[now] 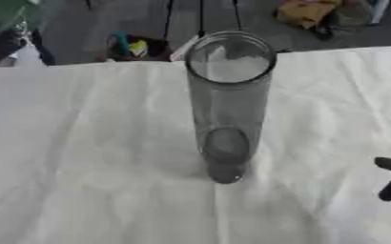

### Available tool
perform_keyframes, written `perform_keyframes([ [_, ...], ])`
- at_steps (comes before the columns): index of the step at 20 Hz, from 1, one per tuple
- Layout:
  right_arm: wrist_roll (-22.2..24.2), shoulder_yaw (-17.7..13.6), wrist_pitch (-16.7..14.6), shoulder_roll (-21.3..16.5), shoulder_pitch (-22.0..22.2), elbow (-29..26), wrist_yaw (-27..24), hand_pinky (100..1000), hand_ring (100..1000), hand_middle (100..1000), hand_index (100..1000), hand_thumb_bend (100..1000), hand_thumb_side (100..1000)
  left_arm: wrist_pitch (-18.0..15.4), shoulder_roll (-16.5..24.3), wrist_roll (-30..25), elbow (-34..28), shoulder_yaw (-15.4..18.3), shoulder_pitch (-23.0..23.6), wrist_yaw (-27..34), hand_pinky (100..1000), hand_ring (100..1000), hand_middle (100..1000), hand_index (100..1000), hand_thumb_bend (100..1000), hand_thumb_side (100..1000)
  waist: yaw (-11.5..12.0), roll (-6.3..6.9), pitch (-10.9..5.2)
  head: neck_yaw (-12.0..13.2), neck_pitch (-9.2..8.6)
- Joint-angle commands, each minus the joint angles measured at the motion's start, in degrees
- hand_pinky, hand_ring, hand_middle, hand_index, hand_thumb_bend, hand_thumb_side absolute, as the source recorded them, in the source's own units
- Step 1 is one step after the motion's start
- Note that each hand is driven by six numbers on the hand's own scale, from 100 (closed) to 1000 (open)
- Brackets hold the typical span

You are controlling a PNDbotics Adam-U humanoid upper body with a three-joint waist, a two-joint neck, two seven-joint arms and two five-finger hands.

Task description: Arrange flowers into the vase.

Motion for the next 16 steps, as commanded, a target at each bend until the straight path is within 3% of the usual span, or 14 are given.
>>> perform_keyframes([
  [1,-0.38,-0.19,0.06,-1.71,-0.03,-1.08,-1.36,868,571,476,697,100,1000,1.4,0.19,-0.26,-1.75,1.41,-1.85,2.48,100,100,100,106,100,717,-0.27,-0.06,-2.63,0.3,0.78],
  [16,-0.62,-0.04,0.88,-3.05,1.0,-1.08,-3.59,861,572,477,696,100,998,3.12,-2.0,0.54,-2.31,1.97,-6.0,13.33,100,100,100,111,100,774,-2.03,0.75,-5.18,0.93,2.27],
])
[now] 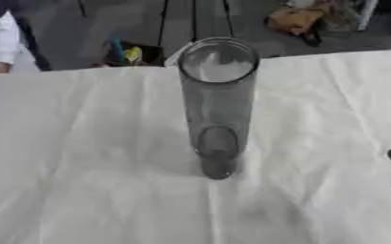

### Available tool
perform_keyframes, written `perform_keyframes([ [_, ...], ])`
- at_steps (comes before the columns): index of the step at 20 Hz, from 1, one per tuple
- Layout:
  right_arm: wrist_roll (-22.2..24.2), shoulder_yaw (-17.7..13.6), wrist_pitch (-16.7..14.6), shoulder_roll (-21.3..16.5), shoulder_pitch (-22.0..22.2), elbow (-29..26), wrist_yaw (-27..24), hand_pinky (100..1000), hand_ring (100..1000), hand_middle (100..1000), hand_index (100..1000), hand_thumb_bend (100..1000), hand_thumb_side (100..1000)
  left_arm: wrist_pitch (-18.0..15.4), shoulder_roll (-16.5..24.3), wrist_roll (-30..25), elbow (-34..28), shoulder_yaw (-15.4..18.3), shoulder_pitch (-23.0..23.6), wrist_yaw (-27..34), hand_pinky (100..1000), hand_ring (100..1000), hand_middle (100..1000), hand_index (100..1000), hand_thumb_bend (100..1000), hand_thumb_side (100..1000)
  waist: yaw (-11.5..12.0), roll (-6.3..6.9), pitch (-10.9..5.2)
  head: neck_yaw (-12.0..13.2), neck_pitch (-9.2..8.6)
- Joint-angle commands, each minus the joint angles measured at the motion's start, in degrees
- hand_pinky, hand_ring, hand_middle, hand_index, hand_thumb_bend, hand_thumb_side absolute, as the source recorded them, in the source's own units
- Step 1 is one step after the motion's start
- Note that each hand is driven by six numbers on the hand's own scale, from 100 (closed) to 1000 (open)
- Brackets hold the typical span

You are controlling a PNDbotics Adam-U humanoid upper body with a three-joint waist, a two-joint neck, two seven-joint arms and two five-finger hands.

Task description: Arrange flowers into the vase.

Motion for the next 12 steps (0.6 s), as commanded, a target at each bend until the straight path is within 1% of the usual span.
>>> perform_keyframes([
  [1,-0.01,-0.03,0.02,-1.66,-0.04,-1.08,-0.78,861,572,477,696,100,998,0.33,0.74,1.21,-0.4,1.66,-1.82,2.37,100,100,100,111,100,774,-0.16,0.73,-2.48,0.25,0.68],
  [6,0.05,0.23,0.15,-2.05,-0.02,-1.08,-1.53,859,572,478,697,100,997,-0.24,0.18,4.0,0.18,1.79,-3.19,6.03,100,100,100,113,126,774,-0.61,0.89,-2.99,0.42,0.87],
  [8,0.14,0.35,0.18,-2.19,-0.03,-1.08,-1.86,858,572,478,697,100,998,-0.75,-0.46,5.31,0.4,1.79,-3.72,7.5,100,100,100,114,147,778,-0.9,0.91,-3.11,0.47,0.83],
  [10,0.25,0.38,0.2,-2.26,-0.02,-1.08,-2.08,858,572,478,697,100,998,-1.32,-0.7,6.46,0.7,1.59,-3.94,8.98,100,100,100,114,147,778,-1.01,0.93,-3.15,0.49,0.82],
  [12,0.39,0.48,0.18,-2.36,-0.02,-1.08,-2.28,857,573,478,697,100,997,-2.15,-1.11,7.58,0.73,1.35,-4.38,10.46,100,100,100,115,173,768,-1.34,0.93,-3.24,0.56,0.78],
])
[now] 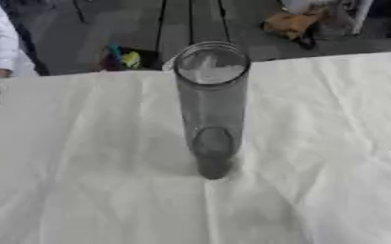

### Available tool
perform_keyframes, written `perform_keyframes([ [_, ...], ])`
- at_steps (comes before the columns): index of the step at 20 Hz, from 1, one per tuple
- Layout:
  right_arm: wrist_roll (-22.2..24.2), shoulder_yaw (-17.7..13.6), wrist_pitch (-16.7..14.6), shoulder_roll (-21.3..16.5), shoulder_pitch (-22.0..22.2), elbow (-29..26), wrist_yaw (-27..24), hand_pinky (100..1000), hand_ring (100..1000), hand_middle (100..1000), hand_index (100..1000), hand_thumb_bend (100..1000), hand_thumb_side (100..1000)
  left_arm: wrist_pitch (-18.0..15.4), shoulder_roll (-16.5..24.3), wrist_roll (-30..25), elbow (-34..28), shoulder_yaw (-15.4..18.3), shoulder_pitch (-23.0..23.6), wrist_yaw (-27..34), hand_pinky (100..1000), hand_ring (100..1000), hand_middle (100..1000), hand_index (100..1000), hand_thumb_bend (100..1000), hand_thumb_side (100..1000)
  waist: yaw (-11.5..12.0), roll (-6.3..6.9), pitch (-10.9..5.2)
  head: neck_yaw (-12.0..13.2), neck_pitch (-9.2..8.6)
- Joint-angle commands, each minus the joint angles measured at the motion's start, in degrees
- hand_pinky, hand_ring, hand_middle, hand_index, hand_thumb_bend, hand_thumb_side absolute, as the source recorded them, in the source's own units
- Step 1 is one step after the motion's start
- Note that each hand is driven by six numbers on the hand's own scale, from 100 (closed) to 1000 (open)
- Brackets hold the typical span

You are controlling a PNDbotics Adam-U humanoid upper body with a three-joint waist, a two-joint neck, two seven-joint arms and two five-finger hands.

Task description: Arrange flowers into the vase.

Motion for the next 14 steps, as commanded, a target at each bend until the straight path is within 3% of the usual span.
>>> perform_keyframes([
  [1,0.31,0.18,-0.03,-1.46,-0.05,-1.08,-0.8,857,573,478,697,100,997,-1.36,0.07,2.08,-0.41,0.6,-1.87,2.41,100,100,100,115,175,766,-0.42,0.63,-2.27,0.24,0.34],
  [3,0.49,0.34,-0.09,-1.6,-0.03,-1.08,-1.08,856,573,479,697,100,997,-2.61,-0.41,3.54,-0.41,0.26,-2.57,3.92,100,100,100,115,181,755,-0.77,0.66,-2.39,0.28,0.35],
  [4,0.57,0.41,-0.13,-1.66,-0.06,-1.08,-1.25,855,573,479,697,100,1000,-3.25,-0.57,4.27,-0.41,0.05,-2.86,4.65,100,100,100,115,249,719,-0.9,0.67,-2.41,0.28,0.34],
  [5,0.64,0.48,-0.18,-1.75,-0.1,-1.08,-1.44,854,573,479,697,100,995,-3.89,-0.67,5.01,-0.4,-0.18,-3.12,5.4,100,100,100,115,185,748,-1.05,0.68,-2.44,0.33,0.36],
  [14,1.28,0.84,-0.24,-2.19,-0.25,-1.08,-2.53,853,573,479,697,100,995,-8.49,-2.47,11.09,-0.47,-2.75,-5.51,12.01,100,100,100,115,215,733,-2.07,0.88,-2.54,0.74,0.13],
])
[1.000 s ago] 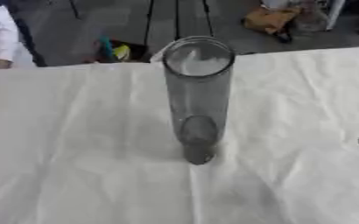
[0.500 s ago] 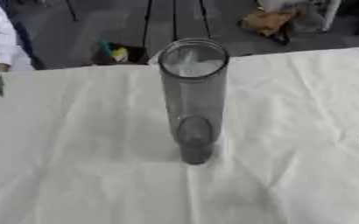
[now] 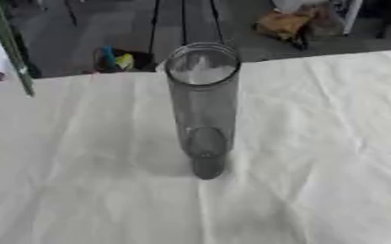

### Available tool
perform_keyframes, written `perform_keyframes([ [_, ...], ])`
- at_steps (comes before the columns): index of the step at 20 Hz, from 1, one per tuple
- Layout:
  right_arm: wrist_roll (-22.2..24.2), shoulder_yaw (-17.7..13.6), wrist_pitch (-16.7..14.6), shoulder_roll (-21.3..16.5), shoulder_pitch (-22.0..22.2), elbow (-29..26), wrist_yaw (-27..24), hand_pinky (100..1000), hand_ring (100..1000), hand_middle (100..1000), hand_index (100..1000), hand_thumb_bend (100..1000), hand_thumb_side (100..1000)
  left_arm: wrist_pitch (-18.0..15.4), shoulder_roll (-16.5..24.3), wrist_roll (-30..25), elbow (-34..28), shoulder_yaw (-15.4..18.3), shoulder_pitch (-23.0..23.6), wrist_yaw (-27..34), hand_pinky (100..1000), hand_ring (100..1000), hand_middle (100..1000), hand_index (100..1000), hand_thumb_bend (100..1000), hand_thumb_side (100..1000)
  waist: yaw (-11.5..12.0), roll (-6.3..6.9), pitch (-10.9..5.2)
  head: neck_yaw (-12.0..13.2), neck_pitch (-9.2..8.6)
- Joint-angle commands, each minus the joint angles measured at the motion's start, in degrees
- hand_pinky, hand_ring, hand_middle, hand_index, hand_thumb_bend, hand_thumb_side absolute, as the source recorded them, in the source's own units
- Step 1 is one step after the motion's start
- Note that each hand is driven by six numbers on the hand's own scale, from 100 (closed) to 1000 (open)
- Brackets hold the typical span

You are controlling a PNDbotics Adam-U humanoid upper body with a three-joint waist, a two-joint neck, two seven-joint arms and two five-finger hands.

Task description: Arrange flowers into the vase.

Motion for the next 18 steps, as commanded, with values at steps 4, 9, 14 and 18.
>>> perform_keyframes([
  [4,0.48,0.29,0.07,-1.58,-0.44,-1.08,-0.91,853,573,479,697,100,994,-2.09,-1.25,3.25,0.0,-0.82,-3.76,4.69,100,100,100,117,229,726,-0.58,0.78,-2.38,0.49,-0.06],
  [9,0.81,0.57,0.07,-1.73,-0.78,-1.08,-1.42,852,574,479,696,100,993,-3.65,-3.23,4.58,0.59,-1.2,-6.01,8.38,100,100,100,118,244,719,-1.42,0.94,-2.24,0.96,-0.34],
  [14,1.16,0.78,0.48,-1.8,-1.21,-1.08,-1.72,855,574,479,696,100,995,-6.15,-4.02,5.74,0.87,-1.85,-7.94,12.1,100,100,100,118,245,719,-2.43,1.4,-2.04,1.61,-0.58],
  [18,1.34,0.84,0.87,-1.79,-1.39,-1.08,-1.63,856,574,478,696,100,997,-7.64,-4.07,6.2,1.04,-2.54,-8.72,15.06,100,100,100,118,243,718,-2.96,1.75,-1.99,1.92,-0.76],
])
